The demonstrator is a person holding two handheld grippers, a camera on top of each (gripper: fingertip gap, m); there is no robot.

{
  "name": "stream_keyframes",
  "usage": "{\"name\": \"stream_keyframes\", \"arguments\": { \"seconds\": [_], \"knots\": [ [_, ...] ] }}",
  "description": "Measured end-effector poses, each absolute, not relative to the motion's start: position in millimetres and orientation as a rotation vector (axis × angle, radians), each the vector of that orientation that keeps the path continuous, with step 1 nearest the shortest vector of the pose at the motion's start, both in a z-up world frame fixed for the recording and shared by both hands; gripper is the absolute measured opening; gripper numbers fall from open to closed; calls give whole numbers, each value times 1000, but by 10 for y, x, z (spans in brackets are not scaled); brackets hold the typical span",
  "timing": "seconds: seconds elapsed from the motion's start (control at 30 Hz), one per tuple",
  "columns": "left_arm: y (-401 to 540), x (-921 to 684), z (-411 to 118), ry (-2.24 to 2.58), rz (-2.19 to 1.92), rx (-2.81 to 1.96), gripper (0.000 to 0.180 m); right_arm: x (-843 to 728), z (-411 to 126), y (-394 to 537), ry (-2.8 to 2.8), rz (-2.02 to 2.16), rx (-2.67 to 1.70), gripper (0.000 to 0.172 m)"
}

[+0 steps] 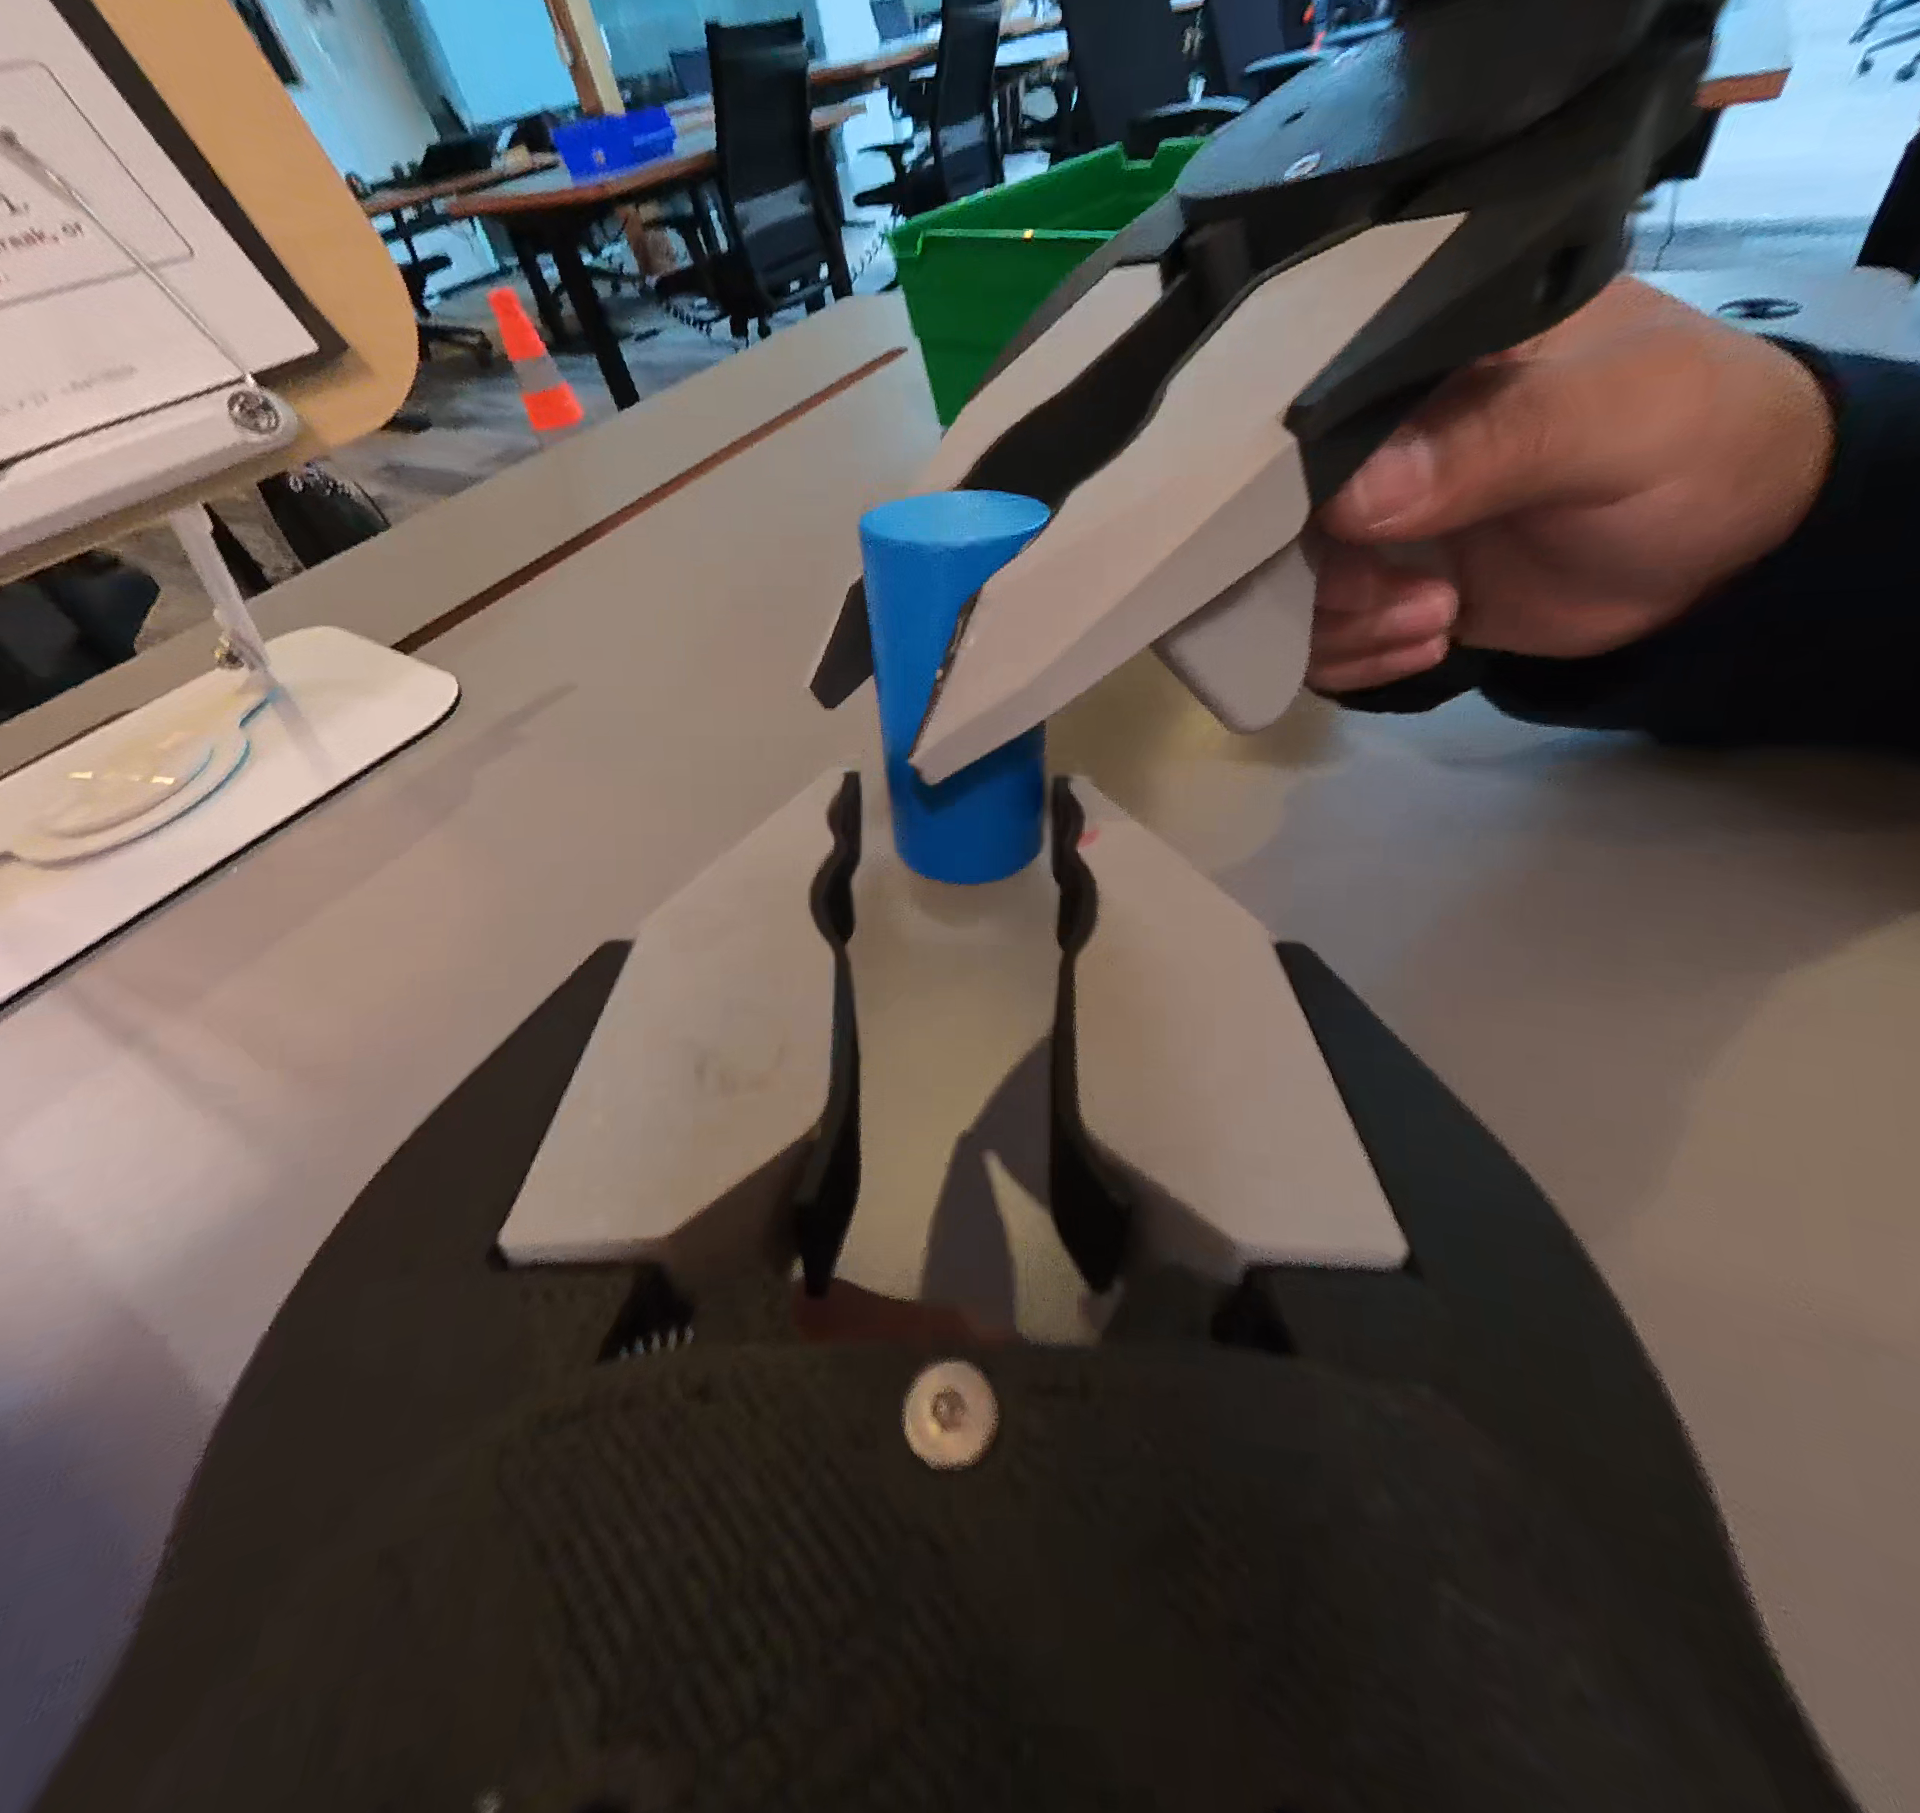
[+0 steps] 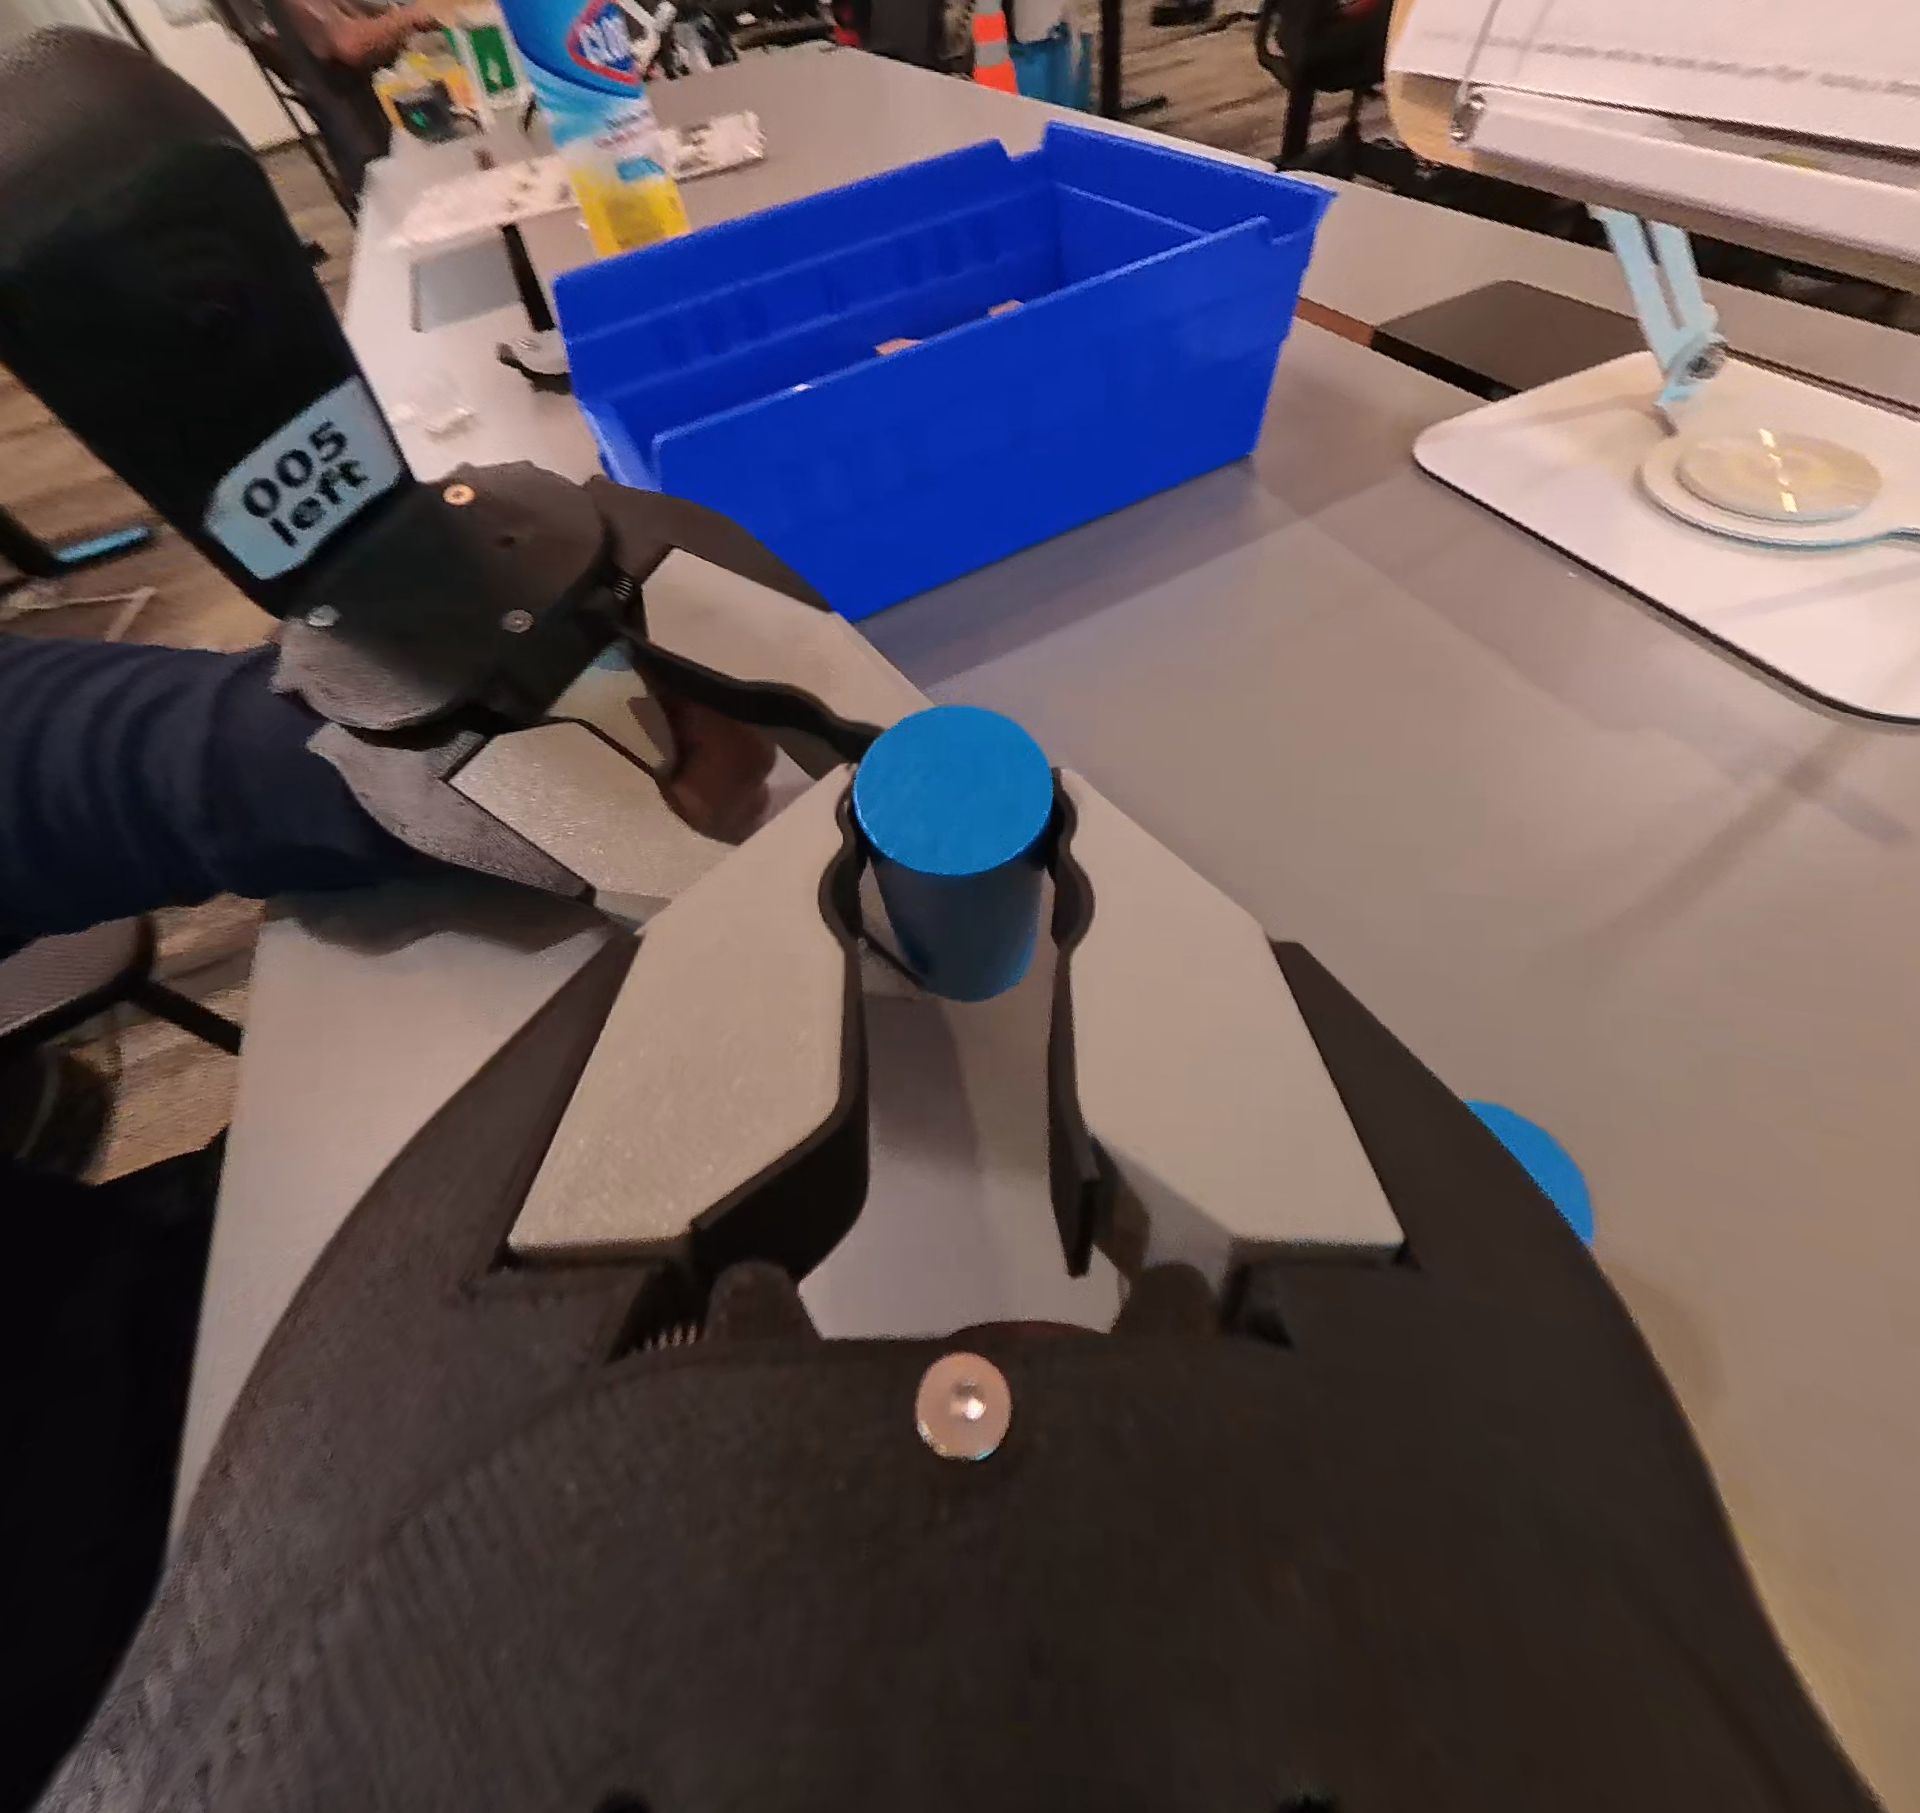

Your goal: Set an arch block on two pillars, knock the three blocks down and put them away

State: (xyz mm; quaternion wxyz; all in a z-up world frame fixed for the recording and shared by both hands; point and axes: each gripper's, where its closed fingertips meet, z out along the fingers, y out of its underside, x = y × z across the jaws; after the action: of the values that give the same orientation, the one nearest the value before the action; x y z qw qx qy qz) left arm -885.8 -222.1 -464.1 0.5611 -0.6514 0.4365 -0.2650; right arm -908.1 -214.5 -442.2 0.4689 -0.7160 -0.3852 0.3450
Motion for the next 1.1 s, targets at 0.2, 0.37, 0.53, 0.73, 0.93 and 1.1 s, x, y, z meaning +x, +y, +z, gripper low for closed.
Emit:
{"name": "stream_keyframes", "arguments": {
  "seconds": [0.2,0.37,0.53,0.73,0.93,1.1],
  "knots": [
    [-2062,-8977,-4715,948,-615,-1648,38,-8996,-4498,-1978,-910,684,-1786,31],
    [-1946,-9083,-4769,900,-544,-1708,36,-9041,-4593,-1876,-881,612,-1823,31],
    [-1826,-9230,-4752,792,-502,-1749,41,-9075,-4719,-1743,-822,534,-1872,32],
    [-1789,-9326,-4749,754,-504,-1783,41,-9143,-4794,-1648,-771,490,-1902,31],
    [-1747,-9430,-4685,701,-515,-1786,39,-9105,-4891,-1603,-749,459,-1940,31],
    [-1745,-9461,-4607,671,-546,-1771,37,-9109,-4986,-1573,-745,459,-1979,32]
  ]
}}
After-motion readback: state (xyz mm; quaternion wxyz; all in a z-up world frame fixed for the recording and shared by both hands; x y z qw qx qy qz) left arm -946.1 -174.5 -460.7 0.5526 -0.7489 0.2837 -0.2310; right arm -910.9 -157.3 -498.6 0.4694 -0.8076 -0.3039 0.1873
